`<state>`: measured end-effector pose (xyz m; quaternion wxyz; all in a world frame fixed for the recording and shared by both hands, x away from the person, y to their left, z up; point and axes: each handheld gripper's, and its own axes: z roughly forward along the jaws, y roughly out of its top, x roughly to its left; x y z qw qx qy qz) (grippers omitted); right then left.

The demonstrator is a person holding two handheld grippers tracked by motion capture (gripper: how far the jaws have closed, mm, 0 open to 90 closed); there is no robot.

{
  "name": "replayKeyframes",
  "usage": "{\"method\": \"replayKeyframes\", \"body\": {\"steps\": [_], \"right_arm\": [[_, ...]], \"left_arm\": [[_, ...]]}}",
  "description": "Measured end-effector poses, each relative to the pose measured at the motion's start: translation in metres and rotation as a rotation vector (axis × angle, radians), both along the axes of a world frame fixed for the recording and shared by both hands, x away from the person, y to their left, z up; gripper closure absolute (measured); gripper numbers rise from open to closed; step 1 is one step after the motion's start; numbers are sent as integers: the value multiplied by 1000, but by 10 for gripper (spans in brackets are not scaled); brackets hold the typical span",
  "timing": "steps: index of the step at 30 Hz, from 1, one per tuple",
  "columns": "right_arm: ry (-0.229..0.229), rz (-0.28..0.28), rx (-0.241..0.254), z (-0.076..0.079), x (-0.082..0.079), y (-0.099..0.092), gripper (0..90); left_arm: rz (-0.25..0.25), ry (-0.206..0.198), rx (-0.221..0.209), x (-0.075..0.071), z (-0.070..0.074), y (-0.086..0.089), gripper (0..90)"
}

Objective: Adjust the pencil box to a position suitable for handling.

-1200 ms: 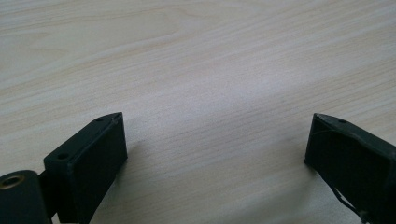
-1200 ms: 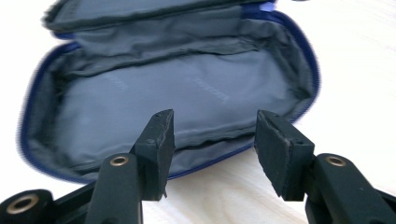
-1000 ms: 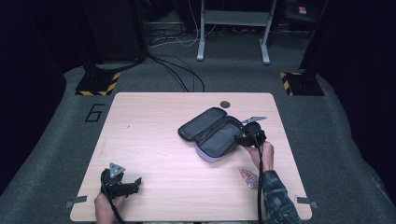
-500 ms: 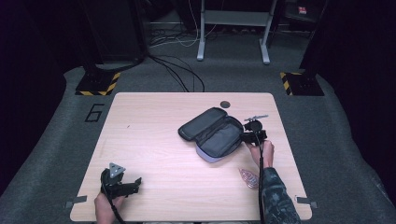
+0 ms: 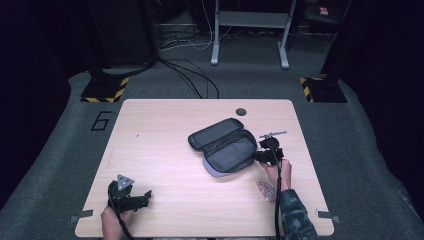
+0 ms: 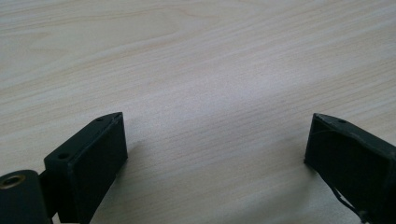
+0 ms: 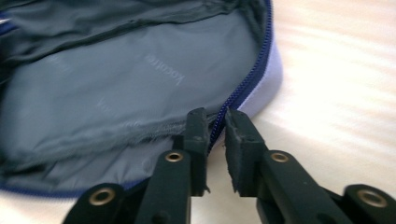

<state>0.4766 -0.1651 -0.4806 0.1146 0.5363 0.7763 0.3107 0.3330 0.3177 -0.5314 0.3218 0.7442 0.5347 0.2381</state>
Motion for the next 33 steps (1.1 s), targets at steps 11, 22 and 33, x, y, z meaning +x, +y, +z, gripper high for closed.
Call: {"method": "replayKeyframes", "body": {"steps": [11,22,33], "right_arm": [[-137,16,-44,19,30,-8,578],[-50,-1,-69,-2,60,-6,828],[-12,-191,1,-5,44,-29,855]], "left_arm": [[-1,-1,-1,0,0,0,56],[-2,-2,1,0,0,0,57],[-1,-3,1,0,0,0,57]]}}
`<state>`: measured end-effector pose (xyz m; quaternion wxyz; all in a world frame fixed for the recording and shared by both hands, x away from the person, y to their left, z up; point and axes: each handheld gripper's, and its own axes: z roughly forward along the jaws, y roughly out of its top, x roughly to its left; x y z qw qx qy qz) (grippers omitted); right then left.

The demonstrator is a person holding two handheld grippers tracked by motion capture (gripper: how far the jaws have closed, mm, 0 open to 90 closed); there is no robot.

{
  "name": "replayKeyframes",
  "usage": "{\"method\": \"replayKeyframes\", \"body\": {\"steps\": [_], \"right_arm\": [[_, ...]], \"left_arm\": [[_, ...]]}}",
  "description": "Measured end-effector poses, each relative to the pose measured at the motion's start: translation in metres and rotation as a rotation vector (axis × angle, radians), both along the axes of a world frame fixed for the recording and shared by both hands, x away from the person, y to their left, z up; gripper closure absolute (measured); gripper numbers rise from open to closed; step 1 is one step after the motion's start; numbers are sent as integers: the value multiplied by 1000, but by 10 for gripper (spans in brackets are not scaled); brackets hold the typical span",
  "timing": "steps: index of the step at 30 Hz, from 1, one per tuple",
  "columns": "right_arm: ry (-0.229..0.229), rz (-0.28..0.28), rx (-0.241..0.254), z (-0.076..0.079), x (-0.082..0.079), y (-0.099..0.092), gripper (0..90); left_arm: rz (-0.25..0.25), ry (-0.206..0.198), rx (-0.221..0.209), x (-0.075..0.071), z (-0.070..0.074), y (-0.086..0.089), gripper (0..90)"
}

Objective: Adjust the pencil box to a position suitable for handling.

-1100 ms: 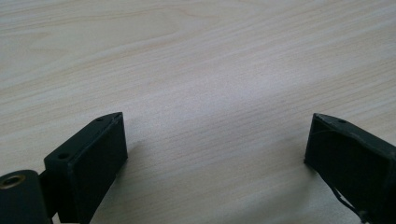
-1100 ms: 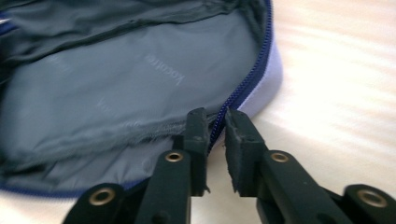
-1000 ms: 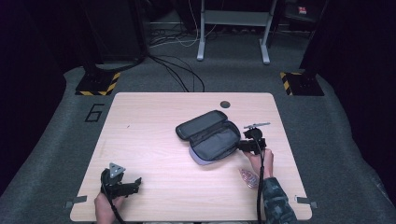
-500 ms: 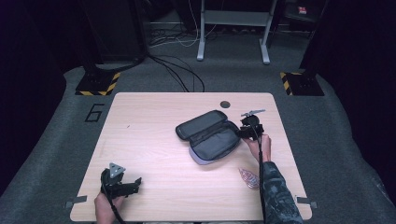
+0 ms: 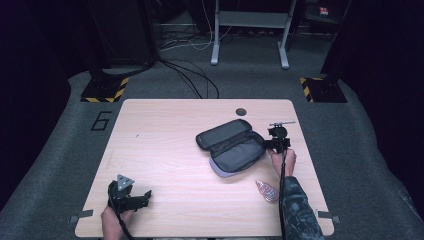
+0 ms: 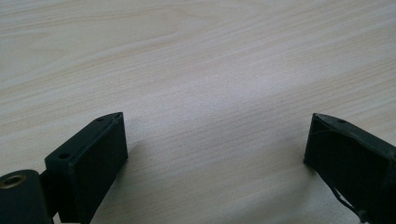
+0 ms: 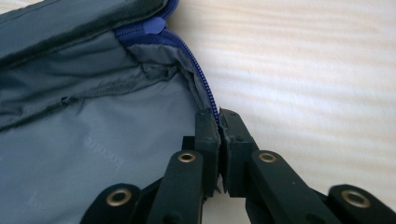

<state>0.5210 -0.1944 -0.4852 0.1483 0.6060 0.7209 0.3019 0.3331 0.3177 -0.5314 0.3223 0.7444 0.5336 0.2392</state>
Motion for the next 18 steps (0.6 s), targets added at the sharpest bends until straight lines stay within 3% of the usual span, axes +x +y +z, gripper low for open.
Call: {"method": "replayKeyframes", "body": {"steps": [4,9,18], "right_arm": [[3,49,18,-1,-20,1,809],[8,104,78,-1,-35,3,754],[-13,186,97,-2,-52,17,702]], "left_arm": [[1,0,-1,0,0,0,57],[0,0,-1,0,0,0,57],[0,0,-1,0,0,0,57]]}}
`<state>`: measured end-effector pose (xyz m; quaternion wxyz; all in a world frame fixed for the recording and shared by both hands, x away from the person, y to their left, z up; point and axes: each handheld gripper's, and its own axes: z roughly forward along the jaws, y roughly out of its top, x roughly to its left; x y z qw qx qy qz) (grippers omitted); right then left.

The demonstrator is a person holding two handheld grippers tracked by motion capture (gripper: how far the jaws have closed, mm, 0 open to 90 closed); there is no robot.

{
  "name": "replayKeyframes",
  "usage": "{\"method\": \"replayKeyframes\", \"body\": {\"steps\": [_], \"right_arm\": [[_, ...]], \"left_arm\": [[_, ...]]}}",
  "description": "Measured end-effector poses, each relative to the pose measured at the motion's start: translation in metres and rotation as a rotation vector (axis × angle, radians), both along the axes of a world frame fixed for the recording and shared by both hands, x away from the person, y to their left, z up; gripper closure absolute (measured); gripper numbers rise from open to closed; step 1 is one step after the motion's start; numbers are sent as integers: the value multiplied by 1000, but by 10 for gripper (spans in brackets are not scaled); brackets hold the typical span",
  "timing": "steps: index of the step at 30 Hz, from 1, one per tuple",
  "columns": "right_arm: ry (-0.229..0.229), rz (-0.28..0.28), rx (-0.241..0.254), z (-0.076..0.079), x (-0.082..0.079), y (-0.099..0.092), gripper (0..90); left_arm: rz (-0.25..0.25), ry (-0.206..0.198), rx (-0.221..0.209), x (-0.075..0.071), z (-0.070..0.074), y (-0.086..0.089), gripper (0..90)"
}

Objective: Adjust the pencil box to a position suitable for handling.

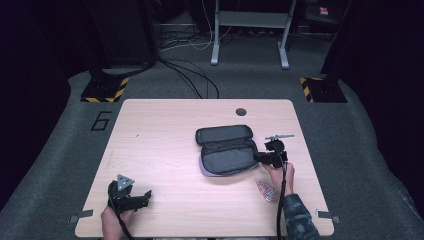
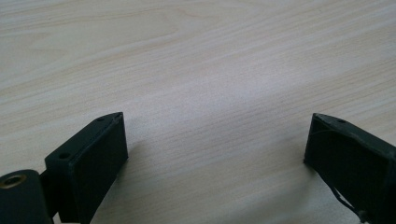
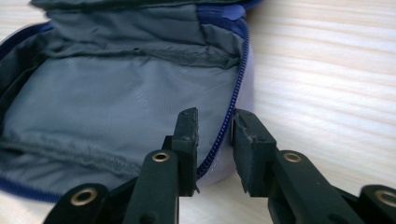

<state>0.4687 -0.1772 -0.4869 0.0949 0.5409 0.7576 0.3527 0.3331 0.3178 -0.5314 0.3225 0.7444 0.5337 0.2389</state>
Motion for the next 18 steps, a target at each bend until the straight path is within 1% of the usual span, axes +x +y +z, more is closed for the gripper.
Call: {"method": "replayKeyframes", "body": {"steps": [1,2,4,5,6,8,10,11,12,13,14,16,17,18], "right_arm": [[6,7,2,0,-2,2,697],[-5,19,11,1,-6,6,680],[-3,24,17,1,-7,9,670],[-14,46,3,2,-9,13,669],[-14,46,3,2,-9,13,669],[-25,69,-19,4,-11,21,669],[-25,71,-24,3,-11,26,672],[-31,81,-35,3,-10,28,672],[-31,81,-35,3,-10,28,672],[-28,91,-56,2,-9,33,671],[-28,91,-56,2,-9,33,671],[-34,100,-56,2,-6,40,664],[-25,103,-52,2,-6,42,663],[-29,108,-52,2,-5,44,659]], "left_arm": [[0,0,0,0,0,0,57],[0,1,1,0,0,0,57],[1,0,-1,0,0,0,57],[0,0,0,0,0,0,57],[0,0,0,0,0,0,57],[0,0,0,0,0,0,57],[-1,0,1,0,0,0,57],[0,0,0,0,0,0,57],[0,0,0,0,0,0,57],[1,0,-1,0,0,0,57],[1,0,-1,0,0,0,57],[0,0,0,0,0,0,57],[0,0,0,0,0,0,57],[0,0,0,0,0,0,57]]}}
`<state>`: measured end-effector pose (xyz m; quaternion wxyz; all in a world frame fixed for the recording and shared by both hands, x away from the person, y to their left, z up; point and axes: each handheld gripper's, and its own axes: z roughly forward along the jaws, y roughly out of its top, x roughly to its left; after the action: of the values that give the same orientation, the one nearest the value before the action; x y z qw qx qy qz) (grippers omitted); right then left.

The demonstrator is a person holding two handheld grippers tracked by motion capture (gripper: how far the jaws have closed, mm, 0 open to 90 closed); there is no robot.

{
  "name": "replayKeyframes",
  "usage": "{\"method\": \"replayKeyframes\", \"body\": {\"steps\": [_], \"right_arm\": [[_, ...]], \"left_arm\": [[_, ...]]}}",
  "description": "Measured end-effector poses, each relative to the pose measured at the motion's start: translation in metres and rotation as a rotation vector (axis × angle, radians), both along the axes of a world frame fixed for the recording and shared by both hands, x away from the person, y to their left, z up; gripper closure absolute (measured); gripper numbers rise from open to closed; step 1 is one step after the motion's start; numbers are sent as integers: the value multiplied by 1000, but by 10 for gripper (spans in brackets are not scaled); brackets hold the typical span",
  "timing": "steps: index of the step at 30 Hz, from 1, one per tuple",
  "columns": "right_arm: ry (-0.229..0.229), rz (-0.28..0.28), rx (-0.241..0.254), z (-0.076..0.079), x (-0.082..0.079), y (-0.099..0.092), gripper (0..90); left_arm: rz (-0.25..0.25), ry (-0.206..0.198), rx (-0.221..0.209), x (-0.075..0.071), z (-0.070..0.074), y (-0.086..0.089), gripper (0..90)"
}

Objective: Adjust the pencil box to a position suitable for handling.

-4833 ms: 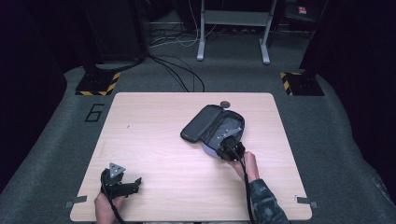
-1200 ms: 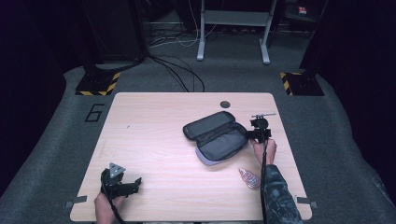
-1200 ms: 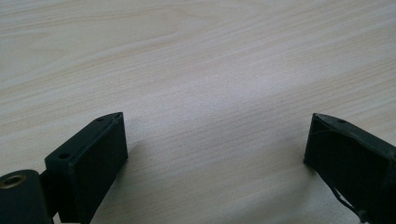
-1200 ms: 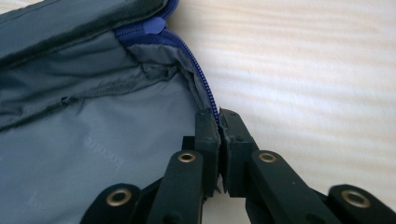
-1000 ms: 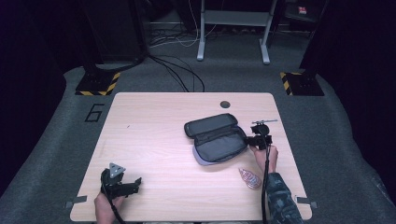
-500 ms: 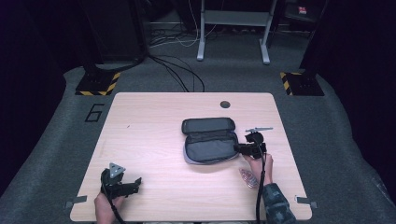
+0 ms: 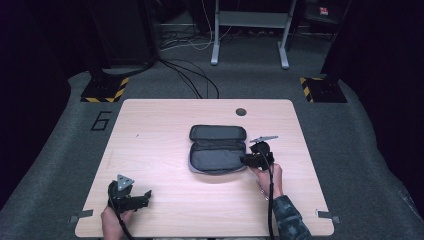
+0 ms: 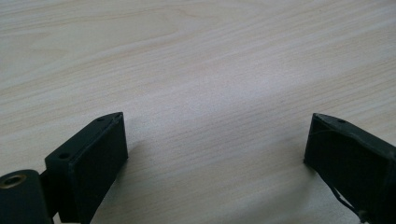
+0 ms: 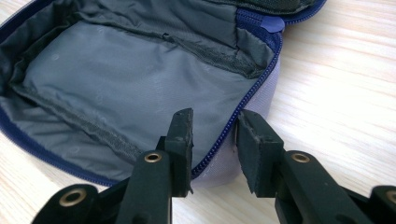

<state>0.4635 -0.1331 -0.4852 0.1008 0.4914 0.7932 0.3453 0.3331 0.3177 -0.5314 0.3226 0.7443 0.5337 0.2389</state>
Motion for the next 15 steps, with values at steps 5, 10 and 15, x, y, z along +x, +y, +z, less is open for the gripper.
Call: {"method": "replayKeyframes", "body": {"steps": [5,10,15], "right_arm": [[-13,16,-2,0,0,7,573],[-65,59,1,6,-8,1,328],[-118,66,-23,16,-25,-9,170]], "left_arm": [[-1,1,1,0,0,0,57],[0,0,0,0,0,0,58],[0,0,0,0,0,0,58]]}}
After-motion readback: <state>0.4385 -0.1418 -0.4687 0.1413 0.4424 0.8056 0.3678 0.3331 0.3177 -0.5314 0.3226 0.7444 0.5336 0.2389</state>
